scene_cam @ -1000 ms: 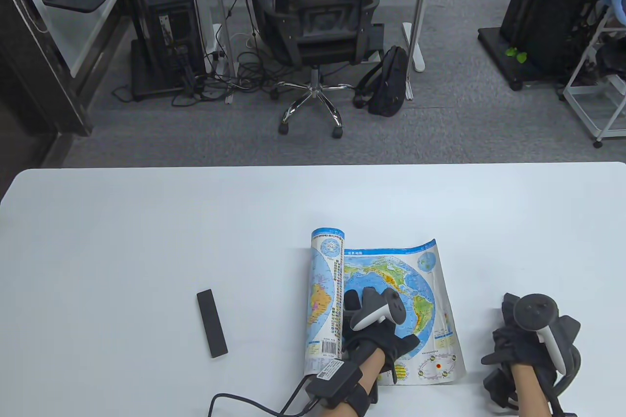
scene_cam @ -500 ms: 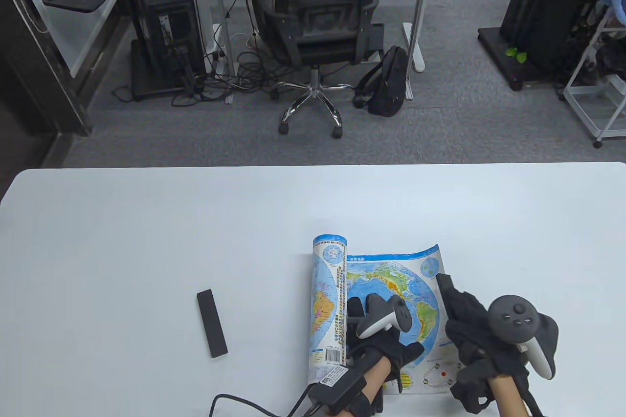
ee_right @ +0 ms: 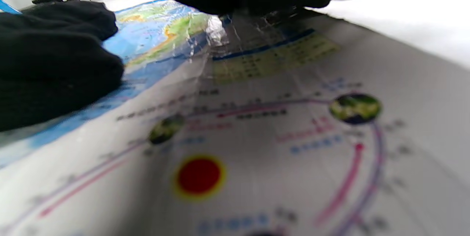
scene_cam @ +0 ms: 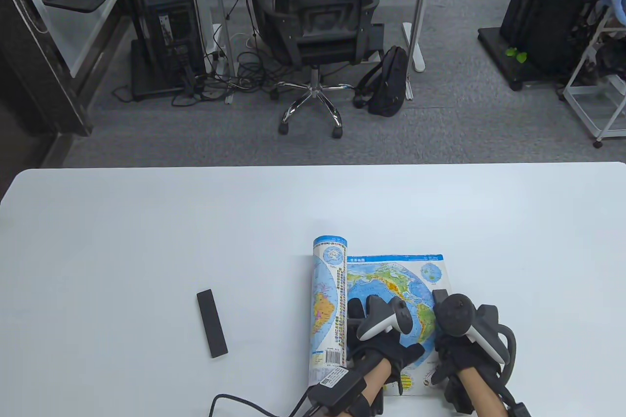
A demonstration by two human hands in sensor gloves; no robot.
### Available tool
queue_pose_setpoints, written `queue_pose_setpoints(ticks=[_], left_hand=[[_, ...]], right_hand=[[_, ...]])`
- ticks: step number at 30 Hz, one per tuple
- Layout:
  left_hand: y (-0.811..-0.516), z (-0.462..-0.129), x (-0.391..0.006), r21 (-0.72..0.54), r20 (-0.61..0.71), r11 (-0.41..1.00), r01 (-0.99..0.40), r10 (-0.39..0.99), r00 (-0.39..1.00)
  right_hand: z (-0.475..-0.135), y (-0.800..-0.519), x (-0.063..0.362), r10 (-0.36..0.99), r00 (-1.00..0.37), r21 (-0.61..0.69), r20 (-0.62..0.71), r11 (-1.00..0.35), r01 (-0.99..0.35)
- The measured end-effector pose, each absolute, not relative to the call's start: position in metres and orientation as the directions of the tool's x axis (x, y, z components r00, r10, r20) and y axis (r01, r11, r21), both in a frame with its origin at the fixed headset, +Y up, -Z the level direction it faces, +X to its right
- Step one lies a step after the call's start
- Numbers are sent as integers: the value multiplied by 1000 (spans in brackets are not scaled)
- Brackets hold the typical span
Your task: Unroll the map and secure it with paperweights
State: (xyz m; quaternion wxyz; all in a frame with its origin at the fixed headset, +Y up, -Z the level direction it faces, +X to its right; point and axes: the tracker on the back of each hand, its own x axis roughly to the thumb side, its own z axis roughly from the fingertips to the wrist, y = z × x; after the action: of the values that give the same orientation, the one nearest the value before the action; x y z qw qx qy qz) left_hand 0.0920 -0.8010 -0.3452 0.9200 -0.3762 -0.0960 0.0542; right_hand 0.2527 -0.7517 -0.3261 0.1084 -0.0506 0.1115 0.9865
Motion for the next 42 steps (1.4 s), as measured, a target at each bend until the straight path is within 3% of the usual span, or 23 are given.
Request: queue_pose_setpoints(ticks=[9,26,31,42], left_hand=[[-801,-345,92,-703,136,710,-28,173,976],[-800,-344,91,-702,141,711,-48,204,969],[-794,-348,77,-691,150,713,-121,305,940],[-796,-344,26,-639,135,760,-121,265,955]], right_hand=[[-332,-759,248,133,-983,229,-125,-960,-159],[-333,-761,247,128,-985,248,-112,-957,-152],[-333,-761,245,101,-989,277,-104,-952,-126],[-332,-761,242,64,-993,305,-97,-948,-91]])
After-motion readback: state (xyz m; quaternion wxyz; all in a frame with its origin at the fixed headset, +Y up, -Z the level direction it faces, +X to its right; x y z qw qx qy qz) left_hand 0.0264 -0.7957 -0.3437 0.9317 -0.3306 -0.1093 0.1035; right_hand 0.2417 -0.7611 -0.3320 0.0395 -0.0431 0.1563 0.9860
